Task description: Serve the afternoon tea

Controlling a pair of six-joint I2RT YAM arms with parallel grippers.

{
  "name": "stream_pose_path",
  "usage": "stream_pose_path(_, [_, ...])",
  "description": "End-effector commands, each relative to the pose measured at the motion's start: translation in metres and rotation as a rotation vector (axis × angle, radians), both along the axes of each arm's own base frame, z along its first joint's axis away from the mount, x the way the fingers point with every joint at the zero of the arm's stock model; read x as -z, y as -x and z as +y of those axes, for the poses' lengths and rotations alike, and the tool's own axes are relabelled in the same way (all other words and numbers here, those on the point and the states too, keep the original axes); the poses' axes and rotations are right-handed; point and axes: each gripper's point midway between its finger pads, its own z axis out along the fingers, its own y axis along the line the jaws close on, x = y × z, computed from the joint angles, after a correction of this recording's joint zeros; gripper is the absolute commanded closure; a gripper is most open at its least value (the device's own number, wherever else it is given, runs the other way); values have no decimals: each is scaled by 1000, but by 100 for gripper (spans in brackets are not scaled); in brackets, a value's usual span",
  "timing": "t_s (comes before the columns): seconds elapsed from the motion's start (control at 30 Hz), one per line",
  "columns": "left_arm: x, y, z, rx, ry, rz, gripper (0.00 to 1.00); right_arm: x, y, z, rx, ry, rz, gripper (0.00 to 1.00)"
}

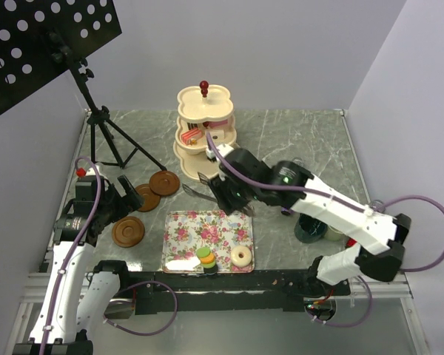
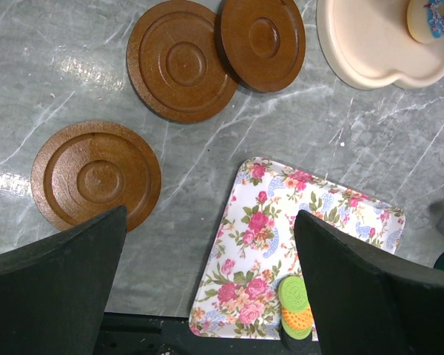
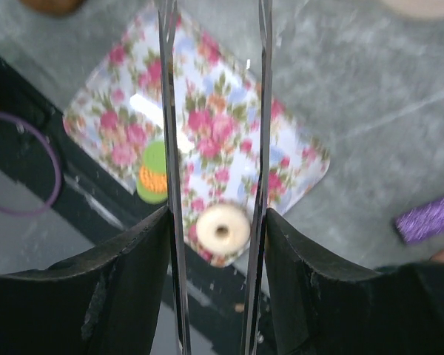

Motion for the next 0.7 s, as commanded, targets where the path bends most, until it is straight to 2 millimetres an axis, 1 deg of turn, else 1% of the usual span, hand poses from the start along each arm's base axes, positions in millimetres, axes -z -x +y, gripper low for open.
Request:
stream_pose_path(0.0, [-3, -2, -1, 17, 1, -25, 0, 19, 34, -32, 68, 1, 81, 43])
stream_pose_path(0.13, [-3, -2, -1, 10, -1, -25, 0, 44, 67, -68, 116, 36, 157, 43])
stream_pose_path(0.27, [-3, -3, 0, 9, -1, -23, 0, 60, 94, -98, 167, 91, 226, 44])
stream_pose_path(0.33, [-3, -3, 0, 11, -1, -22, 0, 65, 105, -111, 189, 109, 250, 44])
stream_pose_path(0.47, [-4, -3, 1, 2, -3, -28, 0, 76, 125, -128, 210, 135, 310, 44])
stream_pose_path(0.53, [-5, -2, 1, -1, 0, -32, 0, 79, 133, -132, 210, 154, 334, 44])
stream_pose_path(0.67, [-5, -2, 2, -10, -4, -33, 0, 78, 146, -136, 183, 171, 352, 42])
